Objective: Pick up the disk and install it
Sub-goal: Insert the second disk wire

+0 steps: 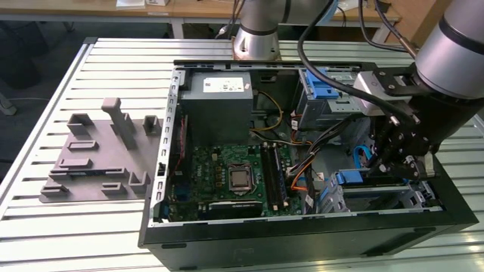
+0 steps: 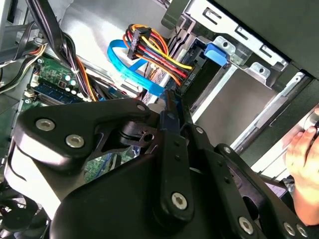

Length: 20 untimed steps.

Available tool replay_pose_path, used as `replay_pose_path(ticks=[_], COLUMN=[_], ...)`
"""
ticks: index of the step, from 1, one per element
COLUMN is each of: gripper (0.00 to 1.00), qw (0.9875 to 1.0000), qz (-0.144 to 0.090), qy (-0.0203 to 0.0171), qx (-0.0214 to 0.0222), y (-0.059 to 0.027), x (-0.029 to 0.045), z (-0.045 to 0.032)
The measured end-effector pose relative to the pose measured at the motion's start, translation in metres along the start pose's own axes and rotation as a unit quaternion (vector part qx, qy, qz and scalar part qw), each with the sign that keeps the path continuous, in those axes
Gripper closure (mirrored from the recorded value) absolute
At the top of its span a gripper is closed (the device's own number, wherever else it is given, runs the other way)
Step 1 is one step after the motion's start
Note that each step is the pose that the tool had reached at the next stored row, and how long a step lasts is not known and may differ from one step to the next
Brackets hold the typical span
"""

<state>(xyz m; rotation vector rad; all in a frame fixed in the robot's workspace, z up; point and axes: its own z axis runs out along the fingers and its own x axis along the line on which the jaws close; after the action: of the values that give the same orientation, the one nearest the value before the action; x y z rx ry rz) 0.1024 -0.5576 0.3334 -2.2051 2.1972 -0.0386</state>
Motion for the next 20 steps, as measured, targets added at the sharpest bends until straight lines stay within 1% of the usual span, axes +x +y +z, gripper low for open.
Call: replay_pose_path(ticks=[1, 5, 13, 15, 16, 18, 20], gripper=[0.84, 0.84, 0.84, 0.83, 0.76, 0.76, 0.76], qw=[1.0, 1.0, 1.0, 1.0, 1.0, 1.0, 1.0], qz=[0.0, 0.0, 0.0, 0.0, 0.0, 0.0, 0.0], qy=[-0.0008, -0.002, -0.0021, -0.0021, -0.0021, -0.0023, -0.0022], qx=[0.0, 0.0, 0.0, 0.0, 0.0, 0.0, 0.0], y=[-0.0001, -0.0002, -0.0001, -0.0001, -0.0001, -0.0001, -0.0002], x=[0.0, 0.0006, 0.0011, 0.0011, 0.0011, 0.0011, 0.0011], z=[0.0004, 0.0026, 0.0044, 0.0045, 0.0044, 0.0039, 0.0016])
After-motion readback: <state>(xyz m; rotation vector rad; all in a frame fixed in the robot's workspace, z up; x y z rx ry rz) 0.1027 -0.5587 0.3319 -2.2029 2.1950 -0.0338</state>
